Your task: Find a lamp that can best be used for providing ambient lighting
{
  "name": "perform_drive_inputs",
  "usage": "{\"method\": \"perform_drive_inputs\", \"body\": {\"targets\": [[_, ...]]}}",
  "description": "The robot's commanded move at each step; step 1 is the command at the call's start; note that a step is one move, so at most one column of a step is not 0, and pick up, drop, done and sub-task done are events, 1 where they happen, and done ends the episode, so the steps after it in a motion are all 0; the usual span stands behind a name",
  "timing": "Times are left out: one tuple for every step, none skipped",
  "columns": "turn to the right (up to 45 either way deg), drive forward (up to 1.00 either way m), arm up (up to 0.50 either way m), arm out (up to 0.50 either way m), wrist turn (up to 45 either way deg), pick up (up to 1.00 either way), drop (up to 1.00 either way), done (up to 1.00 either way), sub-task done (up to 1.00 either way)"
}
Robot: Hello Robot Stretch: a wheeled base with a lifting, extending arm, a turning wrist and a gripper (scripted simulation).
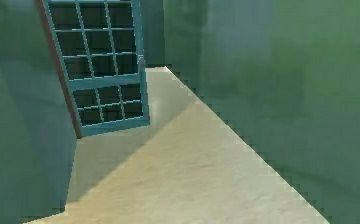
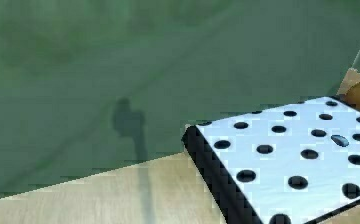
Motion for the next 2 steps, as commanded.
{"method": "perform_drive_inputs", "body": {"targets": [[-3.0, 0.00, 0.00, 0.00, 0.0, 0.00, 0.00, 0.00, 0.00], [0.0, 1.00, 0.00, 0.00, 0.0, 0.00, 0.00, 0.00, 0.00]]}}
